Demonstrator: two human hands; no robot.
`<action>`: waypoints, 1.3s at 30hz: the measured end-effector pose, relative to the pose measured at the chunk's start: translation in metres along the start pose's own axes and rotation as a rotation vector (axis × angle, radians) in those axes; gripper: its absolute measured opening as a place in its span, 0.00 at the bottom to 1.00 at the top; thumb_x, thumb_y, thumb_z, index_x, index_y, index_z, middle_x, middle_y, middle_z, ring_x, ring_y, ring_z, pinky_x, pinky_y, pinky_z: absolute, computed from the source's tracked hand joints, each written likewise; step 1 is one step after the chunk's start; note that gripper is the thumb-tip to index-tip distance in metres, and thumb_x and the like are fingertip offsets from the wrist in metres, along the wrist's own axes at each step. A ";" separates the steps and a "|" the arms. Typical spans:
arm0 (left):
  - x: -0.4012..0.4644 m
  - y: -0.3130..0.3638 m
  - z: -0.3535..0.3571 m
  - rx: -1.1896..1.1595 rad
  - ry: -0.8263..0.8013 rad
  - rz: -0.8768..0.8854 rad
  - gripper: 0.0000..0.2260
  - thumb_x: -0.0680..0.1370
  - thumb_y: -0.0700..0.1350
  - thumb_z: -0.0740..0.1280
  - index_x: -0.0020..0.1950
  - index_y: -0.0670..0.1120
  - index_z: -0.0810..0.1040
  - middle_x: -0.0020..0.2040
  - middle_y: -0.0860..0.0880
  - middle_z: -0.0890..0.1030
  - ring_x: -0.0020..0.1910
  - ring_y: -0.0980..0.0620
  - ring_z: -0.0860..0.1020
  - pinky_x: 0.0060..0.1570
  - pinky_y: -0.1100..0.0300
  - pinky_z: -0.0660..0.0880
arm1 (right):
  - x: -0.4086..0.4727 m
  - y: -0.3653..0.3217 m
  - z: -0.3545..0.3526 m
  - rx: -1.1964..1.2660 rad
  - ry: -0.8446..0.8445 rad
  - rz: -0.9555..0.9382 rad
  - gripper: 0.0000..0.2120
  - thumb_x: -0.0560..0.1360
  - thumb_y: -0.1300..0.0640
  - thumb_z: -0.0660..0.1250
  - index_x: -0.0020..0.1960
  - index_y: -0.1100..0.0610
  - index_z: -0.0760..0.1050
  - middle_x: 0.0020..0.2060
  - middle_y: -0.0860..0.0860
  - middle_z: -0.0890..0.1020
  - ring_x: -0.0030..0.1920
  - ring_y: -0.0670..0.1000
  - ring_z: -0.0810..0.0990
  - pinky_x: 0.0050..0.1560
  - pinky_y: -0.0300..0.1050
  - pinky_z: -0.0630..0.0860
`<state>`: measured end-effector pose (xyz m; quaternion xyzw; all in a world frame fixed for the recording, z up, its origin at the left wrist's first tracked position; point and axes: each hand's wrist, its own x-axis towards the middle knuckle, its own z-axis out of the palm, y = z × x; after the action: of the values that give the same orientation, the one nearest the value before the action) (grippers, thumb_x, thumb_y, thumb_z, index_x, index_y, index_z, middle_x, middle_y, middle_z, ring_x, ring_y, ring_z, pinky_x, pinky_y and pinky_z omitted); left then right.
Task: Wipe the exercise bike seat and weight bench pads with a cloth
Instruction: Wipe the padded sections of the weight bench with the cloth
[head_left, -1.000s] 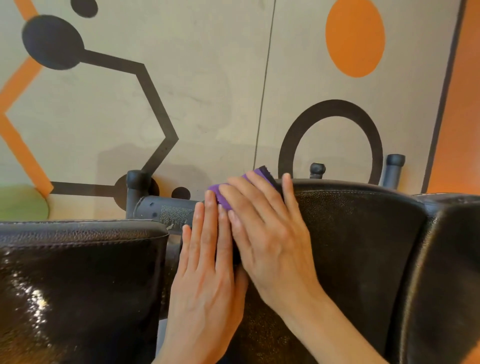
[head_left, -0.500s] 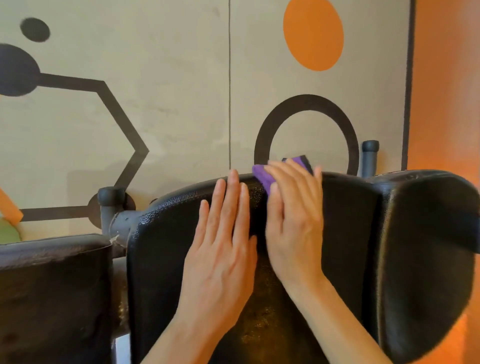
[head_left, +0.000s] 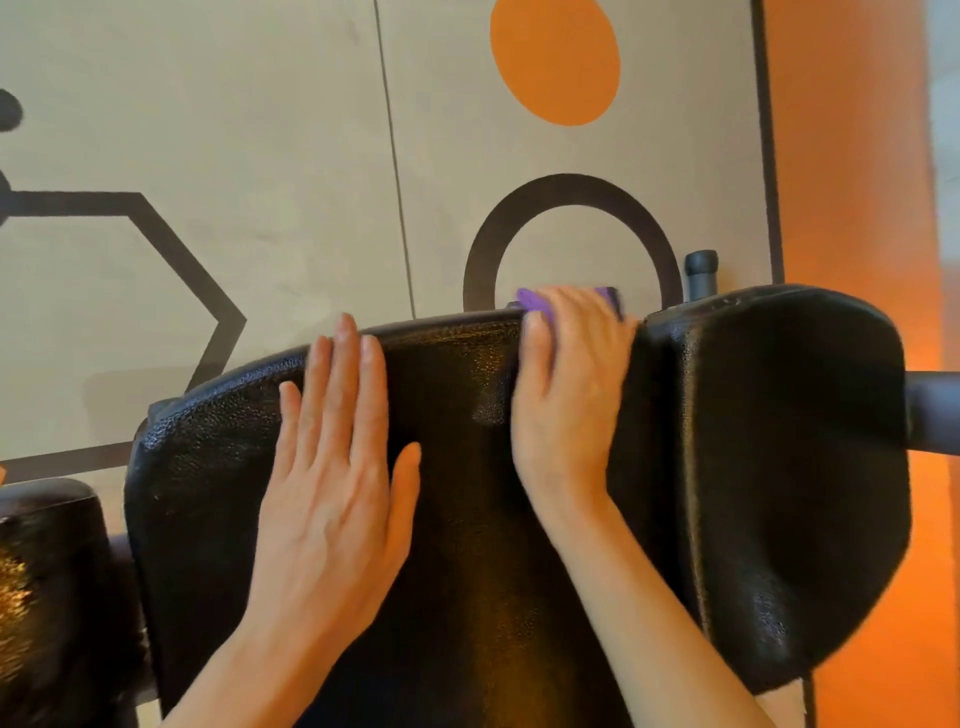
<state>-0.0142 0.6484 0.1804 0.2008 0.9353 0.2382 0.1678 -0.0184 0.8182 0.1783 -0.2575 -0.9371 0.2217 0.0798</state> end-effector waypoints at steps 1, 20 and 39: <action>0.002 0.005 0.004 0.017 0.009 0.030 0.32 0.81 0.51 0.54 0.80 0.42 0.45 0.81 0.43 0.44 0.80 0.48 0.42 0.78 0.56 0.37 | -0.005 -0.010 0.006 -0.014 -0.032 -0.115 0.14 0.83 0.56 0.55 0.62 0.55 0.77 0.59 0.50 0.79 0.67 0.50 0.73 0.74 0.58 0.60; -0.036 0.003 -0.008 0.087 -0.019 -0.052 0.31 0.82 0.53 0.54 0.81 0.45 0.46 0.81 0.48 0.41 0.80 0.51 0.39 0.77 0.58 0.35 | -0.022 0.012 -0.028 0.417 0.059 0.103 0.15 0.83 0.55 0.57 0.67 0.55 0.73 0.60 0.44 0.74 0.64 0.48 0.76 0.63 0.43 0.75; -0.168 -0.087 -0.055 0.147 0.018 0.032 0.30 0.81 0.51 0.55 0.80 0.41 0.53 0.81 0.43 0.50 0.80 0.45 0.46 0.77 0.47 0.48 | -0.197 -0.096 -0.001 0.440 -0.035 -0.064 0.16 0.83 0.56 0.54 0.66 0.56 0.74 0.64 0.46 0.75 0.71 0.49 0.70 0.73 0.58 0.63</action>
<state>0.0829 0.4810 0.2187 0.2254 0.9484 0.1733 0.1404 0.1068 0.6426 0.2163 -0.2002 -0.8752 0.4224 0.1249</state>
